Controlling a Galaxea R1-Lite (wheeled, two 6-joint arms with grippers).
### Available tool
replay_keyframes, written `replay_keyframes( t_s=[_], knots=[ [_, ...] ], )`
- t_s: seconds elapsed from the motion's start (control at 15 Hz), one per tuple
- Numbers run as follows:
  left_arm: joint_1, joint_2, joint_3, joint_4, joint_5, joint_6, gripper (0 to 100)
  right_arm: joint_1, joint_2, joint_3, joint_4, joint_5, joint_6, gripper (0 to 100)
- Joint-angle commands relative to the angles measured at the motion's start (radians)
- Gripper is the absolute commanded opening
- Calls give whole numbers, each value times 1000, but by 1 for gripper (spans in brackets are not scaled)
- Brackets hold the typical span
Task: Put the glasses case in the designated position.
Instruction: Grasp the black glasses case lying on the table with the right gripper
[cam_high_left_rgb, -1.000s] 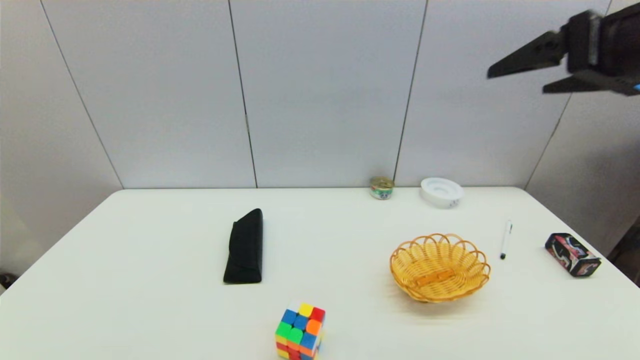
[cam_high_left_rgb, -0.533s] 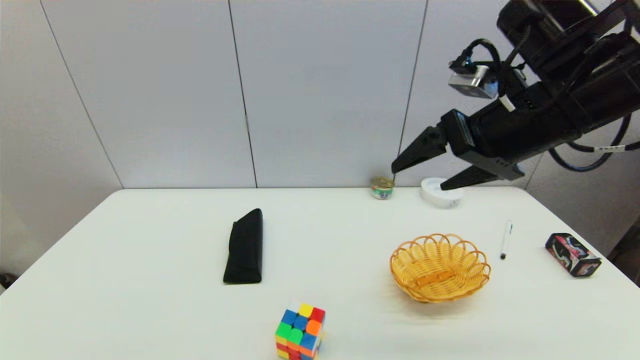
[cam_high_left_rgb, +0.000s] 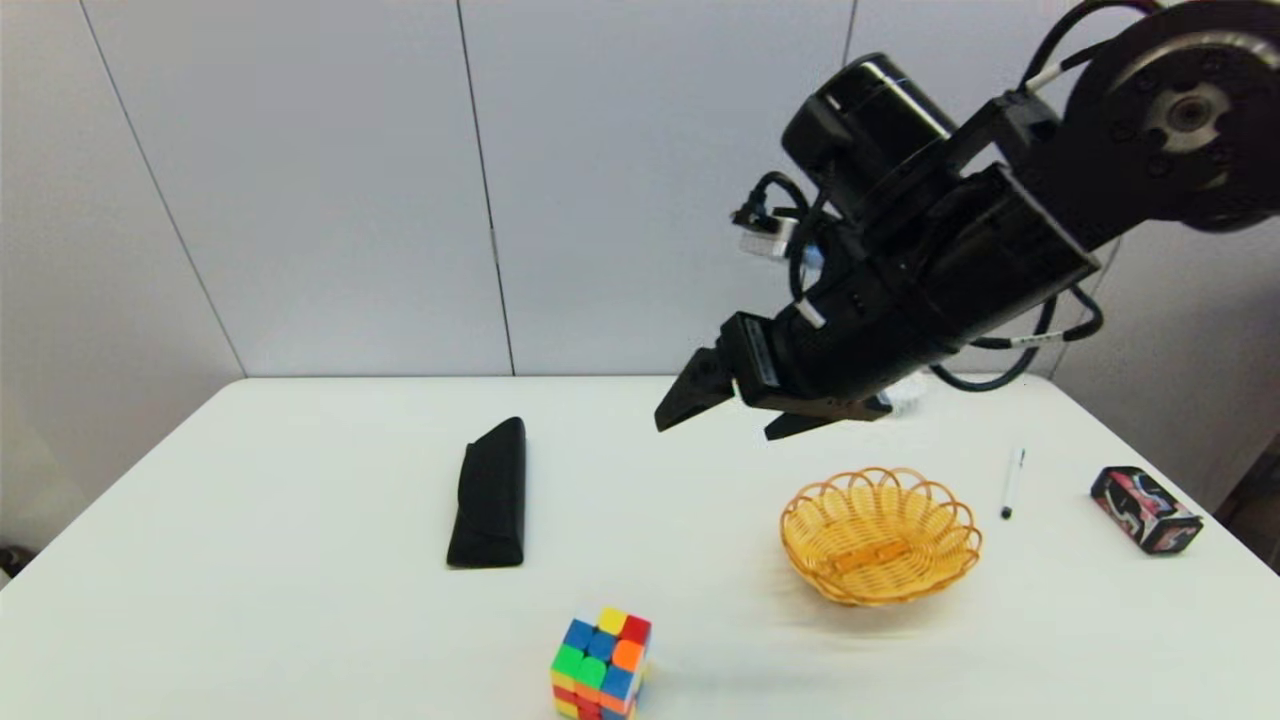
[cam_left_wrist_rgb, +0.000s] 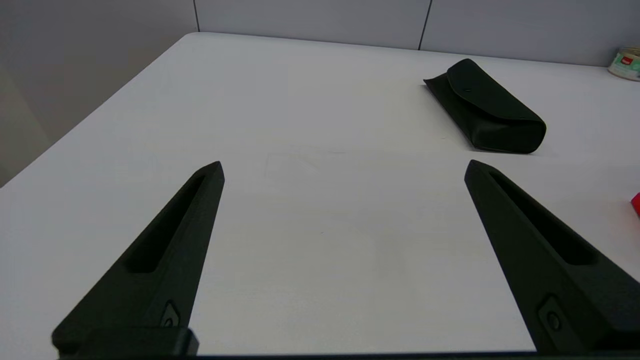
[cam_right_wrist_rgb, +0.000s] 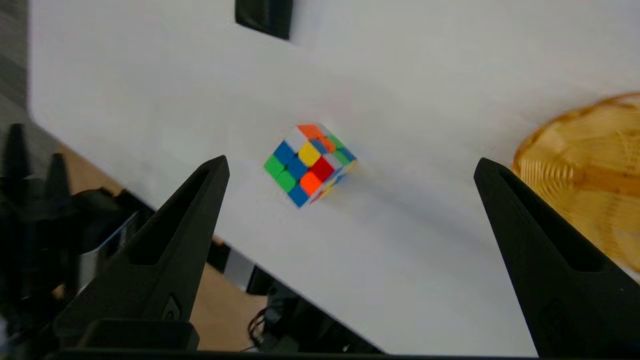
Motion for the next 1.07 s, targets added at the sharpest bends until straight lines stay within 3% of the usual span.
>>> replay_keyframes(
  t_s=[0.07, 0.2, 0.6, 0.73, 0.87, 1.07],
  knots=[
    [1, 1, 0, 1, 0, -1, 100, 91, 101, -2, -144, -187, -6, 100],
    [1, 1, 0, -2, 0, -1, 100, 132, 130, -2, -179, -261, -7, 100],
    [1, 1, 0, 1, 0, -1, 100, 261, 194, -3, -212, -365, -4, 100],
    [1, 1, 0, -2, 0, -1, 100, 293, 219, -3, -221, -426, 4, 100],
    [0, 1, 0, -2, 0, -1, 100, 302, 229, -3, -241, -445, 28, 100],
    [0, 1, 0, 1, 0, -1, 100, 310, 256, -3, -277, -455, 123, 100]
  ],
)
